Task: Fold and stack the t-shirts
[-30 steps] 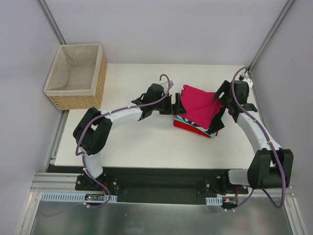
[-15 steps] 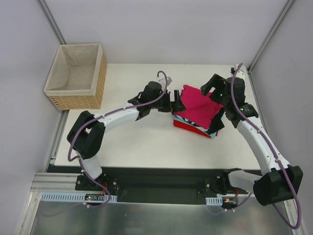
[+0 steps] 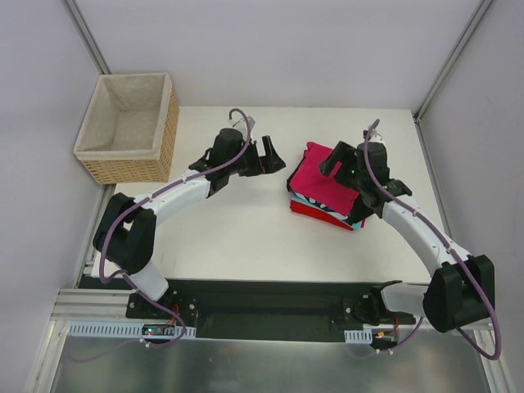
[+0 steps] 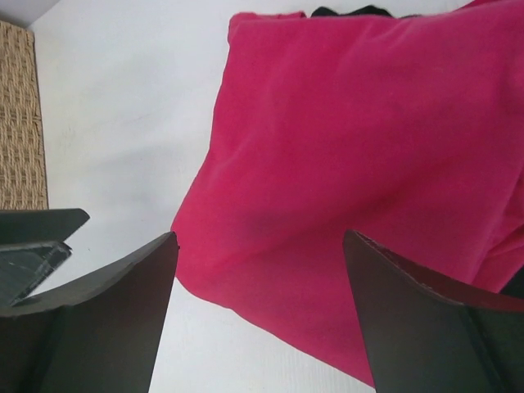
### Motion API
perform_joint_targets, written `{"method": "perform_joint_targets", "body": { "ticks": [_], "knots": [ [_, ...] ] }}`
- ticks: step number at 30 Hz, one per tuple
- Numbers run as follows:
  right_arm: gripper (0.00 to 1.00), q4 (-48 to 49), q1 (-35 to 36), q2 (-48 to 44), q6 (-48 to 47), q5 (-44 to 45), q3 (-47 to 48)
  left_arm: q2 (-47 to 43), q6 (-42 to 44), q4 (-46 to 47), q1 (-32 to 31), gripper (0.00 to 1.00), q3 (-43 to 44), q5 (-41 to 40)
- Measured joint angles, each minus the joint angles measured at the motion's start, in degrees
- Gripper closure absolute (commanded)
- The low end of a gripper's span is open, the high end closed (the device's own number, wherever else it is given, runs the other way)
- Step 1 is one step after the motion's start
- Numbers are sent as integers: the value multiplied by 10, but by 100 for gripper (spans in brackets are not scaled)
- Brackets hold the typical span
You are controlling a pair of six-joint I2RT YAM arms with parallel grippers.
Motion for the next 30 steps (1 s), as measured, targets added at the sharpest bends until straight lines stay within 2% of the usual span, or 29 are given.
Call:
{"method": "perform_joint_targets", "body": {
  "ticks": [7,19,24,30],
  "knots": [
    [16,20,22,-1,11,-2,-73,0,0,0,0,1,0,-3],
    [16,12,24,-113,11,24,-188,0,0,0,1,1,0,-3],
    [15,-16,27,-137,4,38,-178,0,-1,0,1,1,-10,-3],
    [15,-30,28,-58,-19,9,-46,-10,-1,0,1,1,-36,-2]
  ]
}}
